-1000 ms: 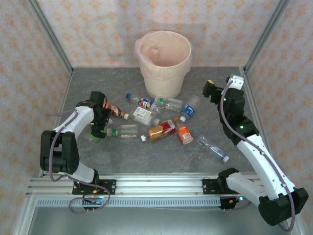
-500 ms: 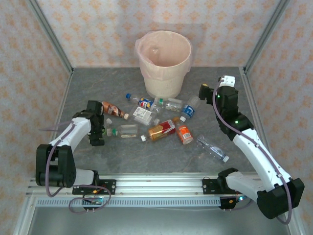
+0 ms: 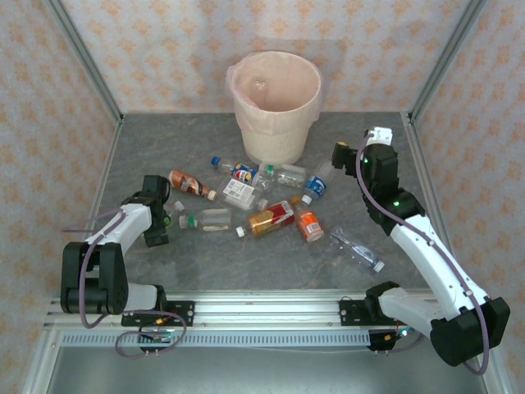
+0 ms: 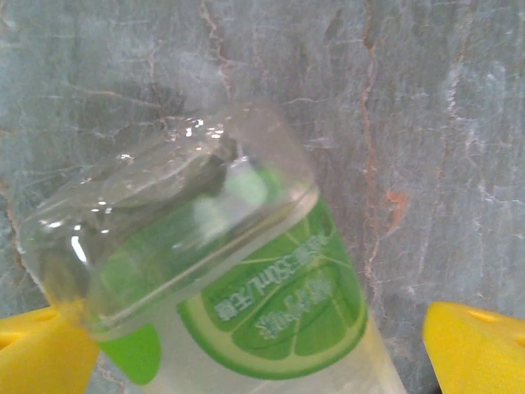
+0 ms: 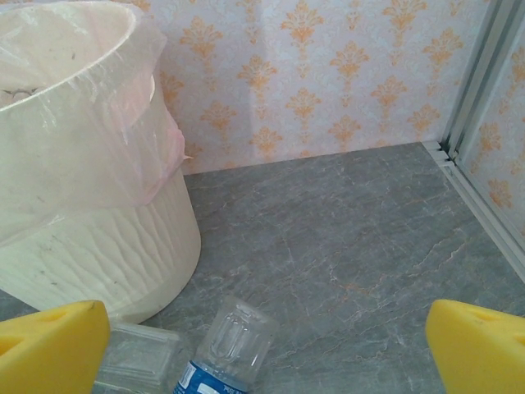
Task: Put the plastic bottles in the bin
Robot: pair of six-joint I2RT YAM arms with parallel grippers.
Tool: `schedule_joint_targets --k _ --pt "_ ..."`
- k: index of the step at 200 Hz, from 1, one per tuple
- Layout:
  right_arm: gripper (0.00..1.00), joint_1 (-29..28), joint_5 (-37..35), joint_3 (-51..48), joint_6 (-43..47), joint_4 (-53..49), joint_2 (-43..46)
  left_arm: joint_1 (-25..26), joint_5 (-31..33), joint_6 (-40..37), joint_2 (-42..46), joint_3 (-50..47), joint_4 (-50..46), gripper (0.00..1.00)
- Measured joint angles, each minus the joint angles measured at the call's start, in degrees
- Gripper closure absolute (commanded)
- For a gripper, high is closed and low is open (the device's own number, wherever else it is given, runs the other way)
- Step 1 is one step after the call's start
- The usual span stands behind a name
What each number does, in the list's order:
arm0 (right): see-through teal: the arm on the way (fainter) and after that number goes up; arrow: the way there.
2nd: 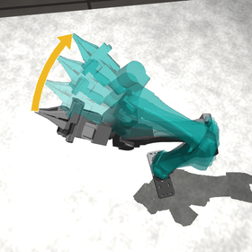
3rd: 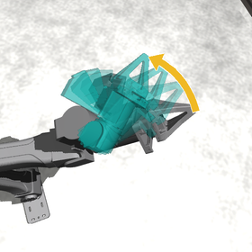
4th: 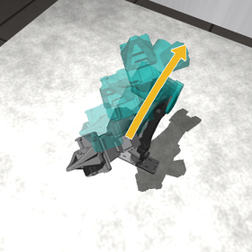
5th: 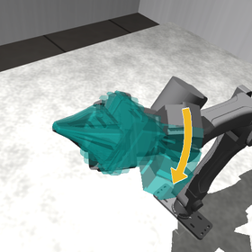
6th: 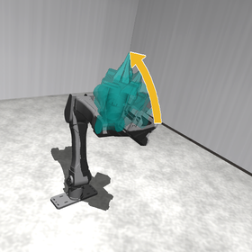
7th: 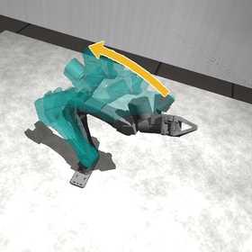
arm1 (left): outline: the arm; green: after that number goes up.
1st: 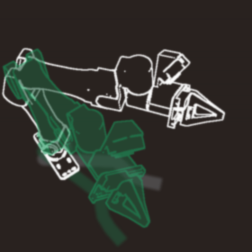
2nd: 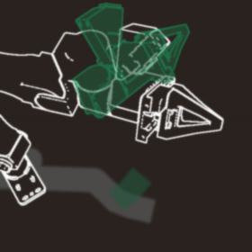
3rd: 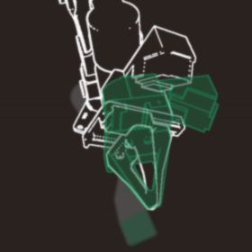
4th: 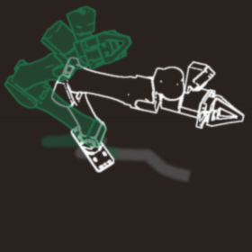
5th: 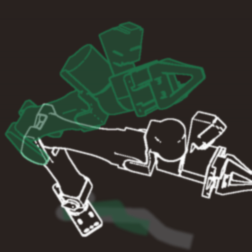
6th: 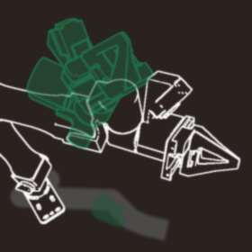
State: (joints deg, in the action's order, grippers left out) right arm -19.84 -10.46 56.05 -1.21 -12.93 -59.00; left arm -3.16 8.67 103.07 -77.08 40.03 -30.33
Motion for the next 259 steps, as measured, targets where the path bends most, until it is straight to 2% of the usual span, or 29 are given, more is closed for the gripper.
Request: schedule_joint_targets --k 41,67,84,108,122,171,197,225,259 --pt "0.01 0.0 0.5 0.2 -0.2 -0.7 -0.1 -2.0 1.3 0.3 -0.3 -0.8 2.0 0.00" --pt "0.01 0.0 0.6 1.0 -0.2 -1.9 -0.1 -3.7 1.3 0.2 -3.8 -1.1 3.9 0.05" --pt "0.01 0.0 0.6 1.6 -0.4 -2.5 -0.1 -3.6 1.3 -1.2 -4.6 -1.1 3.8 0.11" --pt "0.01 0.0 0.6 1.8 -0.9 -3.0 -0.1 -3.6 1.4 -3.4 -4.6 -1.1 3.8 0.30" --pt "0.01 0.0 0.8 1.8 -1.2 -3.3 -0.1 -3.7 2.7 -5.5 -5.3 -1.1 6.0 0.37" --pt "0.01 0.0 1.1 1.8 -2.2 -3.8 -0.1 -3.8 3.9 -11.3 -5.6 -1.5 12.4 0.46" --pt "0.01 0.0 0.8 1.5 -5.1 -3.8 -0.1 -3.8 4.3 -16.2 -4.5 -1.6 14.3 0.48" --pt "0.01 0.0 0.9 -1.0 -9.8 -4.8 -0.1 -3.8 5.9 -24.0 0.6 -0.9 15.4 0.50" --pt "0.01 0.0 2.2 -2.5 -17.2 -13.0 -0.1 -3.7 6.9 -36.5 6.2 4.4 17.9 0.52"
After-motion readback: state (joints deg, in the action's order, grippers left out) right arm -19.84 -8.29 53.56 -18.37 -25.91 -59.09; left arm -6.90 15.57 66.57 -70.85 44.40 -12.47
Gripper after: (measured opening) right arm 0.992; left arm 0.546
